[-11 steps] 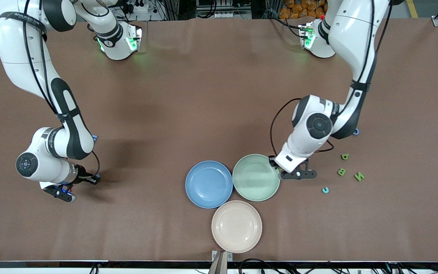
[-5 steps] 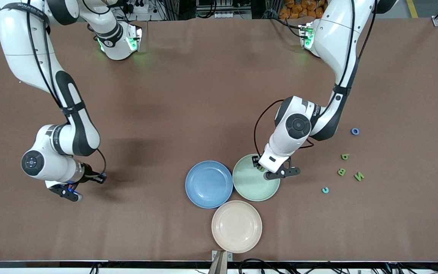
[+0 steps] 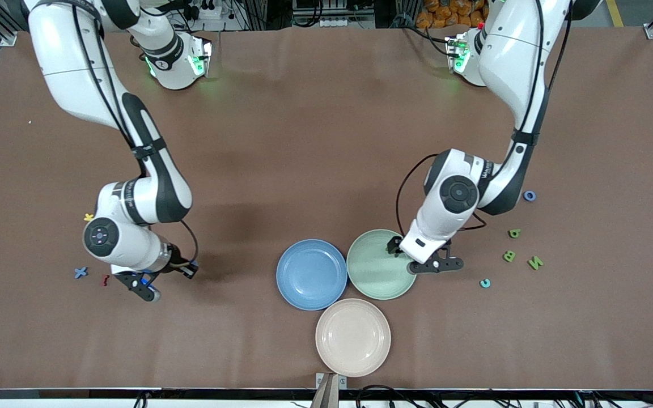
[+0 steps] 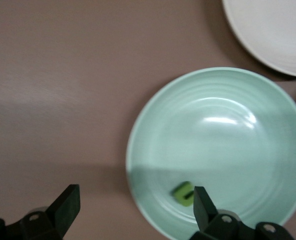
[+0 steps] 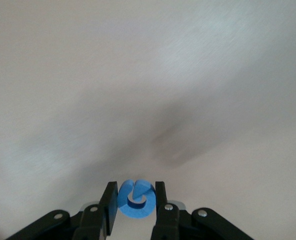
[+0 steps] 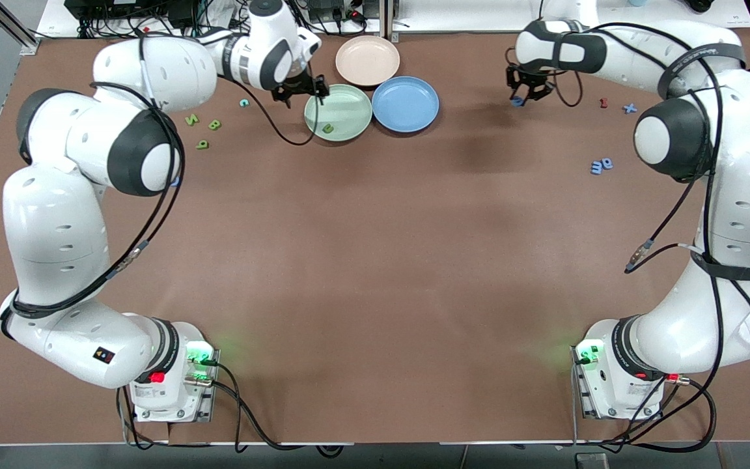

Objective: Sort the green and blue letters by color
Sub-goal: 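Release the blue G over the blue plate while the left gripper reaches green B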

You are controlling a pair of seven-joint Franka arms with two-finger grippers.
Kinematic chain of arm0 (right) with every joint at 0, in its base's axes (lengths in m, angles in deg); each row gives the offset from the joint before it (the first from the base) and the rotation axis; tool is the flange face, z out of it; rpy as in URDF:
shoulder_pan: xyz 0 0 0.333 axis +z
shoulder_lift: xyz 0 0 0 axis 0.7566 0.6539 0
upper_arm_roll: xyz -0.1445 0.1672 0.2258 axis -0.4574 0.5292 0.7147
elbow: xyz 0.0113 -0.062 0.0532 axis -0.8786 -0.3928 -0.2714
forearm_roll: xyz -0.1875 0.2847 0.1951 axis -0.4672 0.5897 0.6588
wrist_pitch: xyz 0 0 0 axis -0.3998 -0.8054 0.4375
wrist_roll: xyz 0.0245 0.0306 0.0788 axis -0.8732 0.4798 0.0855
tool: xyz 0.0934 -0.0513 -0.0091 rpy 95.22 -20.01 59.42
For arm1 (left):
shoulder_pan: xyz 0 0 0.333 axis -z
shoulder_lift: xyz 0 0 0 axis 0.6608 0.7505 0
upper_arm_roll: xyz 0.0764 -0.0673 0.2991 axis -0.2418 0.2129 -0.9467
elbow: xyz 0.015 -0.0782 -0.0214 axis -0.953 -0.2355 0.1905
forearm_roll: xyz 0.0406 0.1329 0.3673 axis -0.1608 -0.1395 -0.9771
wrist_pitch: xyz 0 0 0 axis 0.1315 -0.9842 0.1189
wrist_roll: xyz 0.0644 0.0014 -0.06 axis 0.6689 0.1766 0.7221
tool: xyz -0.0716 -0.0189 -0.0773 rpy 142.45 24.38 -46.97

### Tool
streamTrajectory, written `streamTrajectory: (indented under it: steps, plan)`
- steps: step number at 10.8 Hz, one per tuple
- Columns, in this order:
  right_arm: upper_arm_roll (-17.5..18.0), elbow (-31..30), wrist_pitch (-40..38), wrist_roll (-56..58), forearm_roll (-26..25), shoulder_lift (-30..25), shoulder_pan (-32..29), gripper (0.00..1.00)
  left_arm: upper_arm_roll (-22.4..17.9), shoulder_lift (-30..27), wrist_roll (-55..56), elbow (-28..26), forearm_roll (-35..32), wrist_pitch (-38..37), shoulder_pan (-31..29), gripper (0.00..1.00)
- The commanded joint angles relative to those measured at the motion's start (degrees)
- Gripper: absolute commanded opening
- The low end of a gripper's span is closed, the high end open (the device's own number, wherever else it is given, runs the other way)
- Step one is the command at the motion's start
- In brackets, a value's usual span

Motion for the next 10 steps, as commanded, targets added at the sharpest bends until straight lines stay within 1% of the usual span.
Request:
streamTrajectory:
  steps: [1,3,5,7,9,10]
  plan:
    - [-0.09,4.5,-0.69,-11.21,3.34,2.3,4.71,0.0,0.22,-5.03,-11.81,-3.73,-1.32,-5.76,-6.08,1.0]
    - [0.0,7.4,0.01,-19.82,5.27,3.96,8.14,0.0,0.22,-6.01,-13.79,-4.36,-1.32,-7.97,-10.83,1.0]
    - [0.0,11.44,1.76,-27.29,8.61,6.51,11.22,0.0,0.22,-5.84,-20.78,-5.32,-2.36,-8.16,-15.84,1.0]
    - [0.17,13.12,8.07,-34.15,11.33,8.44,14.12,0.0,0.22,-5.75,-28.61,-5.93,-3.43,-8.07,-20.41,1.0]
    - [0.17,16.62,13.18,-38.12,15.19,11.34,15.97,0.0,0.31,-4.88,-33.72,-6.11,-3.43,-7.54,-22.88,1.0]
    - [0.09,18.12,13.81,-39.53,15.56,12.66,16.94,0.0,0.31,-3.83,-34.79,-6.11,-3.43,-6.5,-23.24,1.0]
